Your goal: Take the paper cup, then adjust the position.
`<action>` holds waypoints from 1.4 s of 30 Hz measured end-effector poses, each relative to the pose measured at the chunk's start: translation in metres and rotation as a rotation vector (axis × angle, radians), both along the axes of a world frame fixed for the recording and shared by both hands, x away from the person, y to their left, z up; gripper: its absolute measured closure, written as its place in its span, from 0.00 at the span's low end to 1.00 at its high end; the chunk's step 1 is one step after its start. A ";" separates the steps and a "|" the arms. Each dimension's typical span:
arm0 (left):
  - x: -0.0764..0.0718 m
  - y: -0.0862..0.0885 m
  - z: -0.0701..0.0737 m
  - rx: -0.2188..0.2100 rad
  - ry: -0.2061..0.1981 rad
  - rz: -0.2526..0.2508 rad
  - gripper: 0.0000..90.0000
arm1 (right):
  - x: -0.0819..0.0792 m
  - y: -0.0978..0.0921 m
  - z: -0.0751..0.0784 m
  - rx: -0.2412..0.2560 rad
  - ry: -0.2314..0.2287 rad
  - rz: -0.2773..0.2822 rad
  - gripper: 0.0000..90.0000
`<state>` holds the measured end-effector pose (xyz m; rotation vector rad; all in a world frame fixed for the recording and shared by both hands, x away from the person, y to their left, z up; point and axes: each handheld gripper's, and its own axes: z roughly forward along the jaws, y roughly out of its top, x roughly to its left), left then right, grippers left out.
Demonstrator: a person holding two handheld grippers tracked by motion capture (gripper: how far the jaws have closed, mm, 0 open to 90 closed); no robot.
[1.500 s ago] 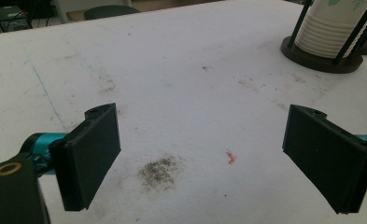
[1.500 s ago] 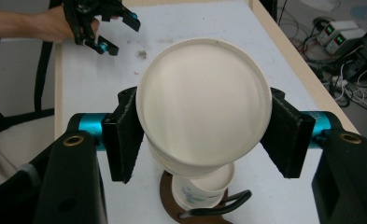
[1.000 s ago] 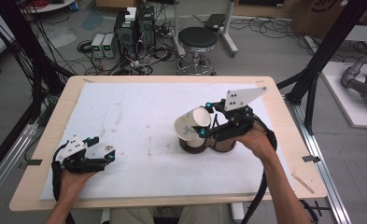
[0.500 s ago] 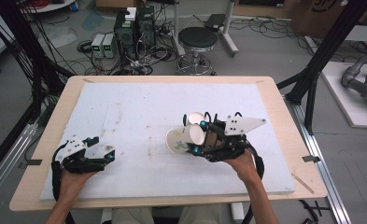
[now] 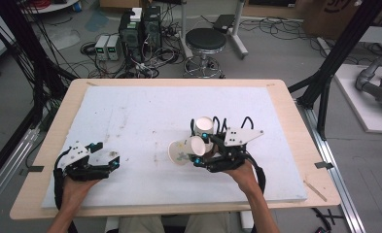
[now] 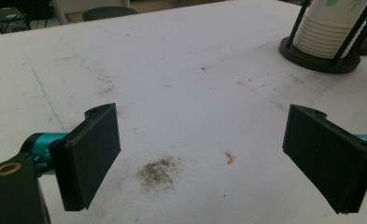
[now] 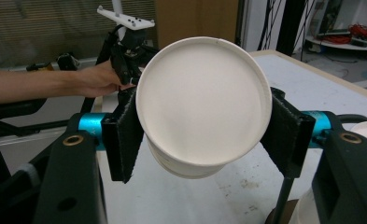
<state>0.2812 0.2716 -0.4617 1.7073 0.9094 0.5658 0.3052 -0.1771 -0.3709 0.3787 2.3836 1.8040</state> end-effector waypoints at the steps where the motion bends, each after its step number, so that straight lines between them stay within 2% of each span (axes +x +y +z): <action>1: 0.000 0.000 0.000 -0.002 0.000 0.001 0.12 | 0.000 0.001 -0.002 -0.003 0.006 0.002 0.41; 7: 0.000 0.000 0.000 0.001 0.003 -0.003 0.12 | 0.000 0.003 -0.008 -0.008 0.015 0.005 0.41; 21: 0.001 0.000 0.000 0.007 0.010 -0.004 0.12 | 0.000 -0.002 -0.010 0.001 0.024 0.003 0.41; 26: 0.003 0.002 0.001 -0.016 0.020 -0.021 0.12 | 0.000 -0.003 -0.009 0.004 0.026 0.002 0.41; 30: 0.004 0.004 0.005 -0.024 -0.005 -0.037 0.12 | 0.001 -0.004 -0.008 0.006 0.022 0.006 0.41; 34: 0.005 0.006 0.017 -0.048 -0.029 -0.116 0.12 | 0.001 -0.002 -0.008 0.003 0.022 0.013 0.41; 39: 0.011 0.000 0.030 -0.070 -0.028 -0.277 0.12 | 0.003 0.000 -0.008 0.010 0.029 0.024 0.41; 42: 0.016 -0.004 0.037 -0.054 -0.024 -0.373 0.12 | 0.003 0.002 -0.008 0.008 0.026 0.030 0.41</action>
